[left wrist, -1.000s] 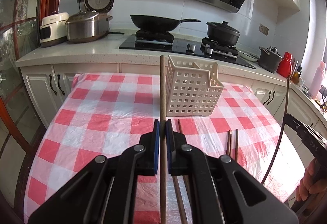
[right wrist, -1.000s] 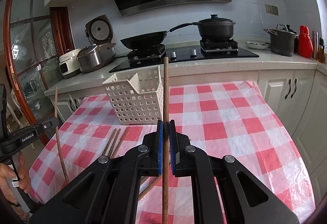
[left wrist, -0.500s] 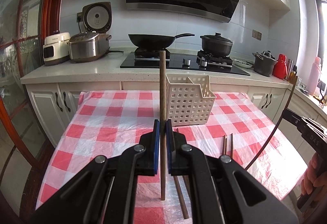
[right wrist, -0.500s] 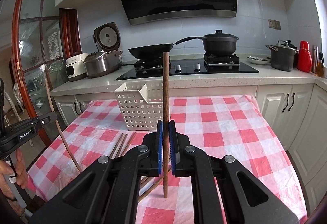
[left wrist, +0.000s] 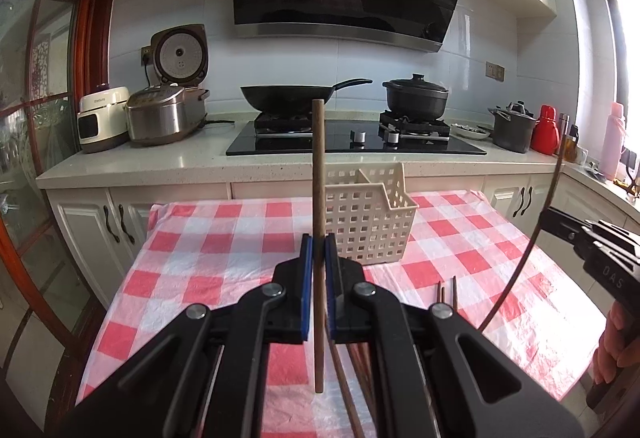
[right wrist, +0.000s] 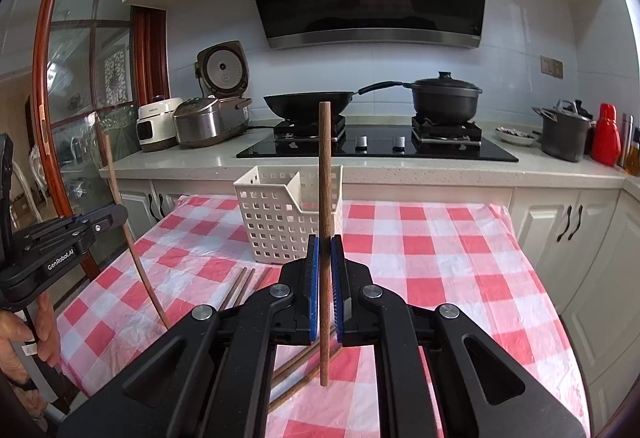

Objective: Organize utensils
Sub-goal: 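Lift the chopstick in the left tool toward the white basket while the right tool carries its chopstick there, then lower the chopstick into the basket and open the left tool while the right tool releases its chopstick inside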

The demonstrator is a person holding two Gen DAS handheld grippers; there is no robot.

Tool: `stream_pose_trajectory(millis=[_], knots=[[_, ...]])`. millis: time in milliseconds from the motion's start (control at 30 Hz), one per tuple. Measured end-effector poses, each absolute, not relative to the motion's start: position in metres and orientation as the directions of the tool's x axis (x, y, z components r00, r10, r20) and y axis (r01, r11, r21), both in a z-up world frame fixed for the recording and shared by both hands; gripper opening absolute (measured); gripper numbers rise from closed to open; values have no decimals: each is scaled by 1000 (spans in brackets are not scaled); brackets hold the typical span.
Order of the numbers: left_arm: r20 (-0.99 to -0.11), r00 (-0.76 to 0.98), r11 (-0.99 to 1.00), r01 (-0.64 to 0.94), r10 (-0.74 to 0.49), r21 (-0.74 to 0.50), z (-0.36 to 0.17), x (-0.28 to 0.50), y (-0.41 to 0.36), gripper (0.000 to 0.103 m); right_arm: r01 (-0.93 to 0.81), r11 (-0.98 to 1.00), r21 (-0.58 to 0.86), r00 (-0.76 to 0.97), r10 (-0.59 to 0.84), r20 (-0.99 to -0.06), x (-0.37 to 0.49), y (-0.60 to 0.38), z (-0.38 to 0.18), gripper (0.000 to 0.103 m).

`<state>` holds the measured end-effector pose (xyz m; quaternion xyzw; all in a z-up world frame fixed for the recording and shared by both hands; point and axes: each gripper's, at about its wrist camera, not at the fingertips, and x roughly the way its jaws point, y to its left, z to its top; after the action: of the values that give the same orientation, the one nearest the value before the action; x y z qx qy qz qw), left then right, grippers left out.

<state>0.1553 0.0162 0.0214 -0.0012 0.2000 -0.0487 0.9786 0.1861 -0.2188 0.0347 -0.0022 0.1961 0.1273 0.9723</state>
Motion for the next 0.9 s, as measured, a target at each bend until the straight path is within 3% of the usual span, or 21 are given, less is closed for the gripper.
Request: stream_pose_trajectory(millis=[700, 900], knots=[[-184, 977, 994, 108, -108, -11, 157, 269, -2, 6, -287, 958, -9, 928, 276, -251, 312, -187, 123, 8], [-156, 981, 994, 109, -112, -32, 174, 307, -5, 6, -295, 955, 6, 921, 286, -265, 355, -178, 123, 8]])
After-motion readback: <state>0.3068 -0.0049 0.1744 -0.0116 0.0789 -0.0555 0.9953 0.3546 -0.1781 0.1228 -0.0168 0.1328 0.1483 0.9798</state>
